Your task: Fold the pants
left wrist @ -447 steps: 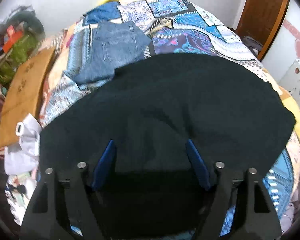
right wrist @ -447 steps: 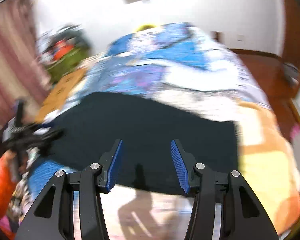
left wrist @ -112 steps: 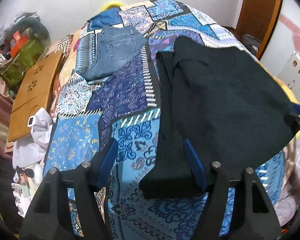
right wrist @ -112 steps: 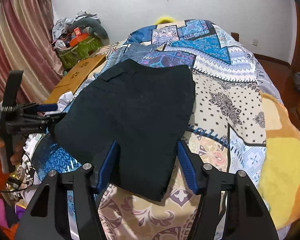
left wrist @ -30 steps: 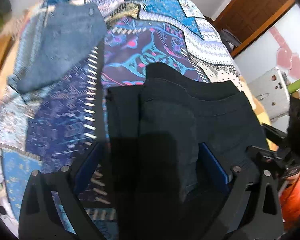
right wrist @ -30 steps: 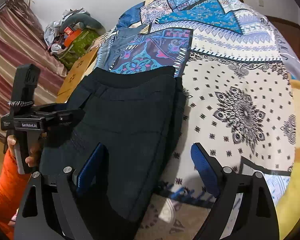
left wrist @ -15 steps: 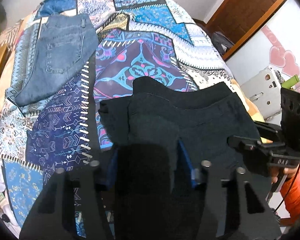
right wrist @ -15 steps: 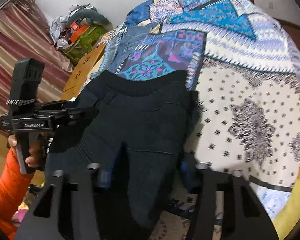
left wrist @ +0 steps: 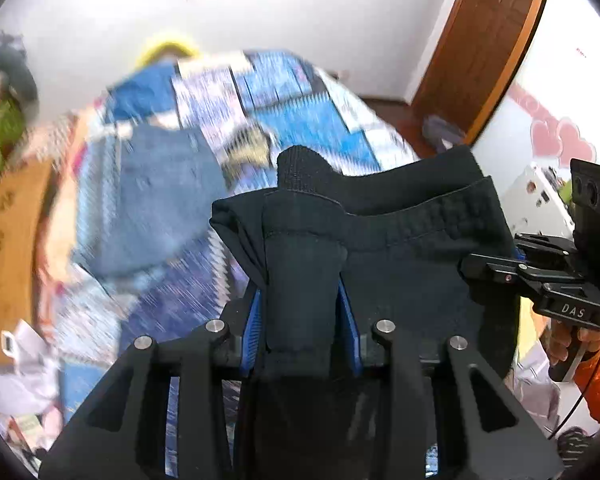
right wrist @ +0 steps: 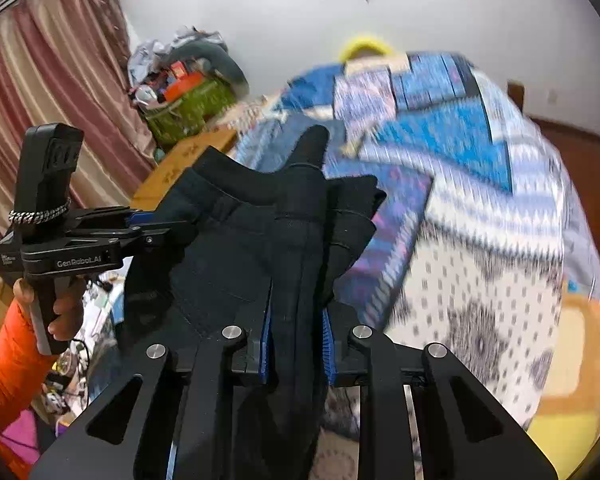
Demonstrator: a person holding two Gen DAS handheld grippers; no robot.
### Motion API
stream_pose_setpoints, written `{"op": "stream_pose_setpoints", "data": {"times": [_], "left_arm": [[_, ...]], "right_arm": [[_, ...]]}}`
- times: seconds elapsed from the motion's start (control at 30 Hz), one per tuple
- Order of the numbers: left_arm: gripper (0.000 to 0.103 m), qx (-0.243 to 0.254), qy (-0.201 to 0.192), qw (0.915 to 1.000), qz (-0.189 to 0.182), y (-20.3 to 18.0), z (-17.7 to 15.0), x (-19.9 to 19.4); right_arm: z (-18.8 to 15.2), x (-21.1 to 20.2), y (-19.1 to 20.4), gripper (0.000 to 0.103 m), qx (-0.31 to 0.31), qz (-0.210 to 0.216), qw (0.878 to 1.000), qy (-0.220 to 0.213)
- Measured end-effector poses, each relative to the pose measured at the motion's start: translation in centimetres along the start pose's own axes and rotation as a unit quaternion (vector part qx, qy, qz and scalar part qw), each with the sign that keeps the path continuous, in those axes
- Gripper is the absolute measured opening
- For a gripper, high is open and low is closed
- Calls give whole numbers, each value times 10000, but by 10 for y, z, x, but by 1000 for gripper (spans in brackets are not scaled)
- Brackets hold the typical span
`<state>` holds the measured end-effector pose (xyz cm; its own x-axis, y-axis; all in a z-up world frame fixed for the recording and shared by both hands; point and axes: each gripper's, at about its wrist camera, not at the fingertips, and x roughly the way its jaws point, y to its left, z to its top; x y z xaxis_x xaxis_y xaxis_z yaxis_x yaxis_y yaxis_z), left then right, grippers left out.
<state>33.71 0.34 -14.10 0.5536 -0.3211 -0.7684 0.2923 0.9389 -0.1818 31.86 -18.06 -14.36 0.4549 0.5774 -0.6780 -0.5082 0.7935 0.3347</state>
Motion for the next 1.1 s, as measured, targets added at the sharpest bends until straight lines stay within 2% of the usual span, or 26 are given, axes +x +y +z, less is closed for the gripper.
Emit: {"op": "stream_pose_setpoints", "data": {"times": [0.17, 0.3, 0.53, 0.77, 0.9, 1.03, 1.1], "left_arm": [[34, -100, -579, 9979, 281, 26, 32, -32], [34, -294, -833, 9952, 416, 55, 58, -41], [33, -361, -1170, 9881, 936, 103, 93, -38], [33, -625, -1035, 9854, 1199, 162, 106, 6], [32, -784, -846, 9838, 1375, 192, 105, 50], [32, -953, -578, 9839, 1394, 216, 105, 93], [32, -1051, -482, 9840, 1355, 226, 105, 109]], "right_arm": [[44, 2, 22, 16, -340, 8, 9984, -448], [79, 13, 38, 16, -544, -1, 9957, -749], [119, 57, 53, 16, -646, 66, 9942, -861], [141, 115, 50, 16, -470, 162, 9967, -634], [149, 162, 42, 16, -375, 123, 9985, -367], [150, 204, 25, 16, -169, 133, 9997, -135], [151, 216, 17, 16, -3, 129, 9998, -155]]}}
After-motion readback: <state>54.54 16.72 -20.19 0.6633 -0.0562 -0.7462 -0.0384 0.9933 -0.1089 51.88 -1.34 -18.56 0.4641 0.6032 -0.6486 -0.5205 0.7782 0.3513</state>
